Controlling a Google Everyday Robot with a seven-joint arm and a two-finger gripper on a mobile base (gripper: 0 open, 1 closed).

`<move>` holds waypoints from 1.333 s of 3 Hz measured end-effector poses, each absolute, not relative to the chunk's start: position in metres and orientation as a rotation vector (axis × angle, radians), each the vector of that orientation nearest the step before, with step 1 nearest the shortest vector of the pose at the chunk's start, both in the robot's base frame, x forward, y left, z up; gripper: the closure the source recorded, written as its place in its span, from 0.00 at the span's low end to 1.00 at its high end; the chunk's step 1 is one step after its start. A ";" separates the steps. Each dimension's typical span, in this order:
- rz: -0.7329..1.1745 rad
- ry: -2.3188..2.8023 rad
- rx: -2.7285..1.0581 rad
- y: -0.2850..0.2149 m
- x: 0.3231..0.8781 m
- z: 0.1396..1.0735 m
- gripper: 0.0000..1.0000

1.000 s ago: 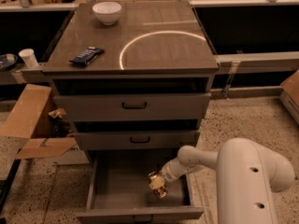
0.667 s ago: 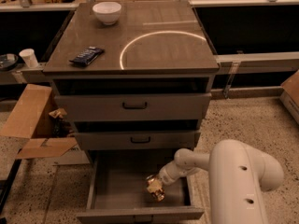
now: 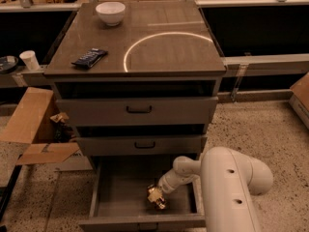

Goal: Place orange can into bottom drawer

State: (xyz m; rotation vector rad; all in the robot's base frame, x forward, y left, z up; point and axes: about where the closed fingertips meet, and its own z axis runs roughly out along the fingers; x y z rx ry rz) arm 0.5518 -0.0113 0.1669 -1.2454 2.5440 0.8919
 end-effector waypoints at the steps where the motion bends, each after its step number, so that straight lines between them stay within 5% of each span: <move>1: 0.910 2.545 -1.247 -0.007 0.552 0.161 0.27; 2: 0.927 2.542 -1.246 -0.004 0.552 0.159 0.04; 4: 1.068 2.400 -1.162 -0.026 0.543 0.191 0.00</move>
Offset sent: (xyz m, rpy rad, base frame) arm 0.0044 0.0066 -0.0062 0.0272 0.0163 0.0019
